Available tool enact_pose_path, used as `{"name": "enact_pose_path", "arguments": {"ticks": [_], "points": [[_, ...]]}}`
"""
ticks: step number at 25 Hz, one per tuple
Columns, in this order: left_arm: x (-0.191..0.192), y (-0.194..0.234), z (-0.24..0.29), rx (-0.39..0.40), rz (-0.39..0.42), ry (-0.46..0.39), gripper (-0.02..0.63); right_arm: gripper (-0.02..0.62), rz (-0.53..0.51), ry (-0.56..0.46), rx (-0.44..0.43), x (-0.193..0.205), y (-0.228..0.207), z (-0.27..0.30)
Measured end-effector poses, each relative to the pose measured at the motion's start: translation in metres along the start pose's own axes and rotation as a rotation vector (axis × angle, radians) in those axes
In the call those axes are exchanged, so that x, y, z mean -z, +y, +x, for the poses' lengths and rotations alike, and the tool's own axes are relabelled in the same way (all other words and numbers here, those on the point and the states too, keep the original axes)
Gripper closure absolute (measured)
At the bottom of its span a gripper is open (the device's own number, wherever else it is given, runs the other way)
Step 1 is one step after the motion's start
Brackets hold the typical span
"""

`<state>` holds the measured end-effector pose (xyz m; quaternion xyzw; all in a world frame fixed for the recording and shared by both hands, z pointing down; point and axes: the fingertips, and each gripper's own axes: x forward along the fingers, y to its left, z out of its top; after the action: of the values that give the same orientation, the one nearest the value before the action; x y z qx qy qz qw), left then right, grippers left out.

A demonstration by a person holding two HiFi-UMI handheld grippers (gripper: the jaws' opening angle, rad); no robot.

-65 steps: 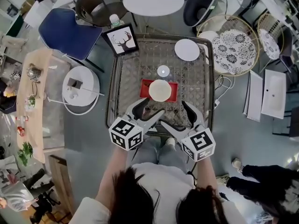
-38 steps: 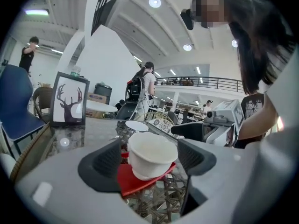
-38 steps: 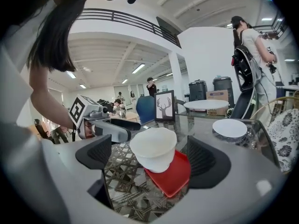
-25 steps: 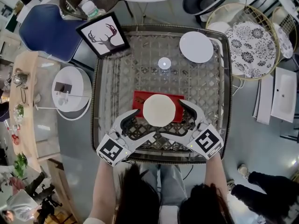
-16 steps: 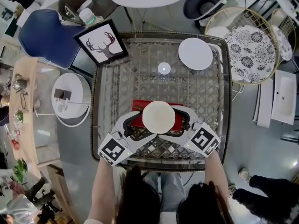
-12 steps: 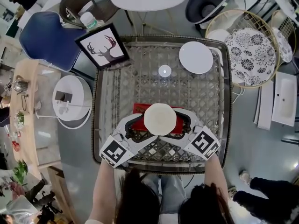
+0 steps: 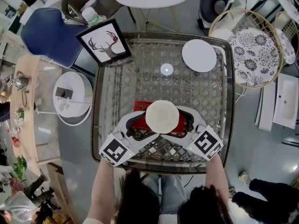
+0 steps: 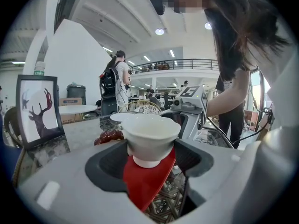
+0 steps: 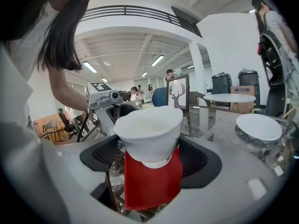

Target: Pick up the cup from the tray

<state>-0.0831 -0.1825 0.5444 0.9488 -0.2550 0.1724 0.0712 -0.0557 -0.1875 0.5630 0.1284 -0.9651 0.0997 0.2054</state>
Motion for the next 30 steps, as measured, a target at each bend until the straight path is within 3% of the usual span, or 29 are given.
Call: {"name": "enact_pose_path", "arguments": {"ticks": [10, 17, 25, 30], "points": [[-0.027, -0.020, 0.002, 0.025, 0.044, -0.018, 0.288, 0.169, -0.028, -0.026, 0.031, -0.011, 0.007, -0.029], [-0.046, -0.064, 0.014, 0.107, 0.054, -0.002, 0.288, 0.170, 0.022, -0.029, 0.093, -0.004, 0.027, -0.076], [-0.055, -0.124, 0.062, 0.246, 0.015, -0.024, 0.288, 0.170, 0.099, 0.030, 0.225, 0.032, 0.035, -0.146], [-0.051, -0.143, 0.085, 0.309, 0.019, 0.006, 0.288, 0.169, 0.185, 0.043, 0.273, 0.055, 0.035, -0.167]]}}
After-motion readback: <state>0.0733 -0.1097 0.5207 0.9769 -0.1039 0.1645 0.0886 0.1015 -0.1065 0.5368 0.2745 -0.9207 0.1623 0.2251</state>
